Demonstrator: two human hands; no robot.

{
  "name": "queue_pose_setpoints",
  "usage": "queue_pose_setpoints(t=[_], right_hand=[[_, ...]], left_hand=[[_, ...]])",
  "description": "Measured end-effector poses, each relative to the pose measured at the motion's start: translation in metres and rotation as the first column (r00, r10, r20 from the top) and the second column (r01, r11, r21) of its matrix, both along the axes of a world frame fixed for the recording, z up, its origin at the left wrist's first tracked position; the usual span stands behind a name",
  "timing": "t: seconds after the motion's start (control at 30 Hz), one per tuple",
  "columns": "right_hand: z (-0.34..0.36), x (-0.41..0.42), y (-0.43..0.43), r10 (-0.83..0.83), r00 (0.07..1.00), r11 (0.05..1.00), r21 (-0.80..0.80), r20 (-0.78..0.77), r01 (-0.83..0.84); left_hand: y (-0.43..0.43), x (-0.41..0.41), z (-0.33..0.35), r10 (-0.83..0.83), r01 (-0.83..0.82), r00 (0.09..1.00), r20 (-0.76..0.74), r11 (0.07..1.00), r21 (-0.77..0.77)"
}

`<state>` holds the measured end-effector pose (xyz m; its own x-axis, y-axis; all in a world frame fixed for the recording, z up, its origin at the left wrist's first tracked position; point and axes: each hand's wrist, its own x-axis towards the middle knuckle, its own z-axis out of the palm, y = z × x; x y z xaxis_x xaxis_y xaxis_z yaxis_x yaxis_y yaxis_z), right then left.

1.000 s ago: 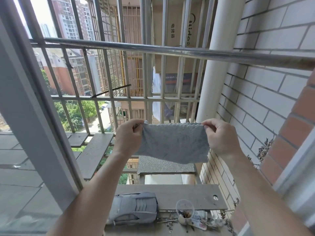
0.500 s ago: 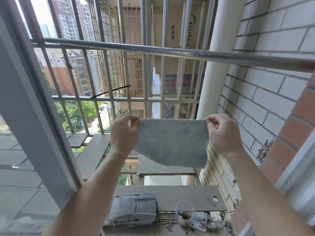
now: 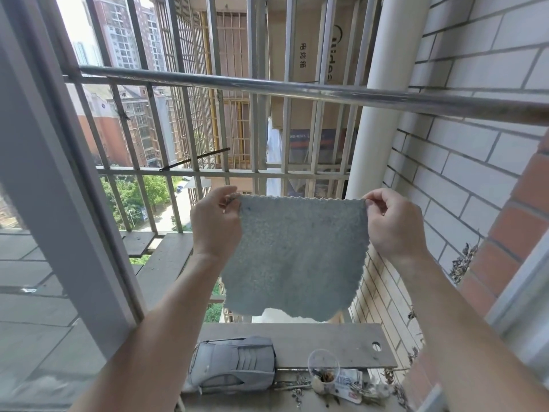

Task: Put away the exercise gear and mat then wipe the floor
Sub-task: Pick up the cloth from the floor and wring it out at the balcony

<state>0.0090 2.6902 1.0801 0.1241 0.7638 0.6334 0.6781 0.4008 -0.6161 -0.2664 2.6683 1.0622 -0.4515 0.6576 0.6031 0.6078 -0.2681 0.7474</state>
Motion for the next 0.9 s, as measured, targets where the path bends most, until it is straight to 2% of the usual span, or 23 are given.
queue_pose_setpoints(t=[0.17, 0.3, 0.5, 0.6, 0.73, 0.9], right_hand=[[0.007, 0.003, 0.001, -0.027, 1.0, 0.999, 0.025, 0.0, 0.027], [0.022, 0.005, 0.004, -0.062, 0.998, 0.994, 0.086, -0.022, 0.063], [0.061, 0.001, 0.015, -0.008, 0.984, 0.991, 0.131, -0.18, 0.032], [0.089, -0.001, 0.019, -0.038, 0.987, 0.979, 0.195, -0.154, 0.068], [0.126, 0.0, 0.026, -0.075, 0.985, 0.952, 0.282, -0.153, 0.117], [0.166, 0.0, 0.035, -0.117, 0.983, 0.918, 0.362, -0.142, 0.162]], left_hand=[[0.009, 0.004, 0.009, 0.058, -0.057, 0.998, -0.014, 0.998, 0.027], [0.016, 0.008, 0.026, 0.097, -0.1, 0.994, 0.047, 0.992, 0.073], [0.033, 0.013, 0.07, 0.055, -0.072, 0.99, 0.127, 0.988, 0.137], [0.05, 0.012, 0.095, 0.033, -0.067, 0.985, 0.167, 0.976, 0.206], [0.067, 0.016, 0.129, 0.014, -0.052, 0.99, 0.142, 0.963, 0.264], [0.091, 0.017, 0.167, -0.005, -0.033, 0.991, 0.136, 0.961, 0.274]])
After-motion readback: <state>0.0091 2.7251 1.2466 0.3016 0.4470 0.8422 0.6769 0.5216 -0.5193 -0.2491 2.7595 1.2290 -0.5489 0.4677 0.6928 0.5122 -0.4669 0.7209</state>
